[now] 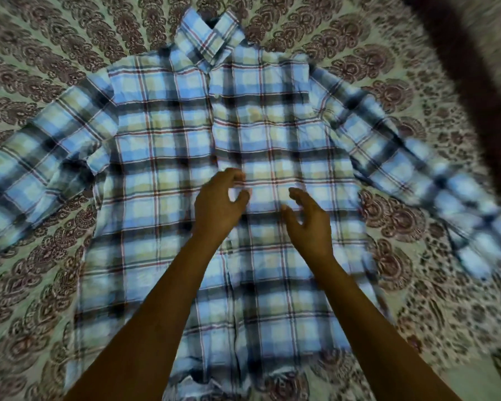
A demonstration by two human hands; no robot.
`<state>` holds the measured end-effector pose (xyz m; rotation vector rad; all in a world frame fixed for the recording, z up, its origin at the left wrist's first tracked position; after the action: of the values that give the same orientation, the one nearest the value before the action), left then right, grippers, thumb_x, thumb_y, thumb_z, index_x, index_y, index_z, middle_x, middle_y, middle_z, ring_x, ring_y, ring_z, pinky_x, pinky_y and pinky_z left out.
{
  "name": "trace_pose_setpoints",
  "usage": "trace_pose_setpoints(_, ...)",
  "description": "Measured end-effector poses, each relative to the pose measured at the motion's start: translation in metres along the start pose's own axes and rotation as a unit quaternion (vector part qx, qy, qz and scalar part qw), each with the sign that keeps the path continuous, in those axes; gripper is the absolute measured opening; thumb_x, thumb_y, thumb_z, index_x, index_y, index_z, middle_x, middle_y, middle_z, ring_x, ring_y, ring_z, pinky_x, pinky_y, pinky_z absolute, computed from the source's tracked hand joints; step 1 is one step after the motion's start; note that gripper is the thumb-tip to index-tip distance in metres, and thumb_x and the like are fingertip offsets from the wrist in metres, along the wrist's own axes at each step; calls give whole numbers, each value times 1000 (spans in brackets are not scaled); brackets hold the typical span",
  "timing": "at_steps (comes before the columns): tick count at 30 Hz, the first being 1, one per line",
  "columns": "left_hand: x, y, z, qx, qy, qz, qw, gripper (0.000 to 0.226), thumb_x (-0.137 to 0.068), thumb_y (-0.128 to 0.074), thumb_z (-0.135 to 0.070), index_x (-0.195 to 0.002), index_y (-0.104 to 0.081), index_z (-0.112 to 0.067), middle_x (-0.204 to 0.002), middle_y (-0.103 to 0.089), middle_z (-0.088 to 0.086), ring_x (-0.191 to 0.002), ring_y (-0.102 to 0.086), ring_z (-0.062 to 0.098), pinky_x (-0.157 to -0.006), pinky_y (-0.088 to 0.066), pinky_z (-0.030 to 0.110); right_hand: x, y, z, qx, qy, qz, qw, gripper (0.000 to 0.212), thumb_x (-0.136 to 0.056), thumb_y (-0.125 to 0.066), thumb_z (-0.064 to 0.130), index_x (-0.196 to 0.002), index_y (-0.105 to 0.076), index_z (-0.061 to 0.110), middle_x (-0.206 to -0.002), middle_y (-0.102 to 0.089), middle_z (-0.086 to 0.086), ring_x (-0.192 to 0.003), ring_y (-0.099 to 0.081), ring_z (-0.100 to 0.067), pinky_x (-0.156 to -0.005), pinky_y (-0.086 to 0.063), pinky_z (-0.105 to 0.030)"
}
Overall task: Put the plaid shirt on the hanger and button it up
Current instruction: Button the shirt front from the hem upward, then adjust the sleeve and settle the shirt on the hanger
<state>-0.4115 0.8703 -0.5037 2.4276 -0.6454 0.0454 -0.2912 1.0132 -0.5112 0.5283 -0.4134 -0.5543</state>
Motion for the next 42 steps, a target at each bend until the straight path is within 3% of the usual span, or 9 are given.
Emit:
trace_pose_setpoints(3, 24, -28, -22, -28, -37, 21, 999, 35, -83, -67, -22, -116, -60, -13, -120, -62, 7, -106, -60, 26, -85, -48, 31, 19, 31, -29, 1, -20, -21, 1000, 39, -90, -57, 20, -127, -53, 8, -128, -58, -11, -118, -53, -25, -91, -40, -23)
trace_pose_setpoints(9, 44, -115, -60, -52, -68, 78, 993, 37, -79, -59, -26, -112, -61, -11, -115, -63, 7, -102, -61, 24, -85, -43, 24, 30, 103, -103, -26, -79, -71, 994, 35, -88, -58, 12, -122, -57, 4, -122, -61, -15, -113, -57, -28, -90, -39, -22)
trace_pose_setpoints(13, 53, -182, -92, -89, -69, 106, 988, 39, -79, -55, -34, -112, -61, -14, -116, -63, 6, -102, -60, 27, -85, -50, 37, 33, 158, -145, -37, -91, -90, 991, 47, -79, -47, 27, -120, -59, 8, -116, -65, -15, -101, -62, -25, -87, -49, -35)
trace_pose_setpoints(16, 64, -243, -130, -93, -55, 140, 984, 43, -75, -53, -33, -114, -61, -16, -117, -62, 8, -102, -60, 29, -83, -51, 40, 36, 216, -186, -8, -90, -102, 991, 39, -87, -53, 17, -125, -55, 7, -126, -58, -15, -114, -55, -30, -91, -49, -40)
trace_pose_setpoints(23, 71, -336, -200, -98, -102, 178, 974, 41, -75, -49, -35, -107, -64, -13, -112, -66, 11, -104, -61, 30, -87, -50, 39, 26, 313, -260, 100, -132, -176, 970, 35, -82, -56, 13, -117, -58, 8, -117, -60, -18, -108, -54, -37, -89, -47, -43)
trace_pose_setpoints(28, 70, -368, -207, -99, -93, 171, 976, 22, -81, -63, -11, -103, -66, -12, -103, -68, 5, -89, -62, 22, -76, -43, 22, 6, 311, -297, 194, -134, -70, 969, 57, -79, -69, 37, -127, -50, 14, -138, -44, -10, -122, -44, -32, -96, -39, -42)
trace_pose_setpoints(31, 70, -380, -200, -100, -83, 184, 974, 21, -82, -63, -11, -103, -66, -14, -98, -64, -5, -78, -58, 13, -66, -39, 14, 1, 308, -302, 244, -125, -62, 960, 56, -77, -69, 43, -123, -51, 16, -140, -40, -8, -126, -38, -31, -97, -35, -40)
trace_pose_setpoints(37, 76, -388, -189, -94, -51, 208, 972, 19, -83, -64, -14, -101, -64, -11, -101, -68, 4, -82, -59, 13, -75, -49, 26, -4, 308, -293, 266, -139, -54, 952, 30, -78, -69, 35, -102, -67, 18, -142, -36, -5, -130, -30, -29, -103, -28, -39)
trace_pose_setpoints(42, 77, -380, -190, -67, -30, 211, 975, 17, -84, -64, -13, -102, -65, -12, -96, -64, -2, -87, -63, 18, -79, -54, 31, -7, 298, -282, 299, -139, -36, 943, 28, -83, -65, 25, -107, -66, 11, -146, -30, -10, -135, -25, -30, -111, -23, -46)
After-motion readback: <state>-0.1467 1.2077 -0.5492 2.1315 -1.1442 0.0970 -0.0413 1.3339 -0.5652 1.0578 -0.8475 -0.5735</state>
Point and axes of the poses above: each hand's wrist, its own x-axis away from the middle knuckle, its own y-axis out of the back of the hand, z = x × y, the point moved 8 cm from there along -x, towards the middle knuckle
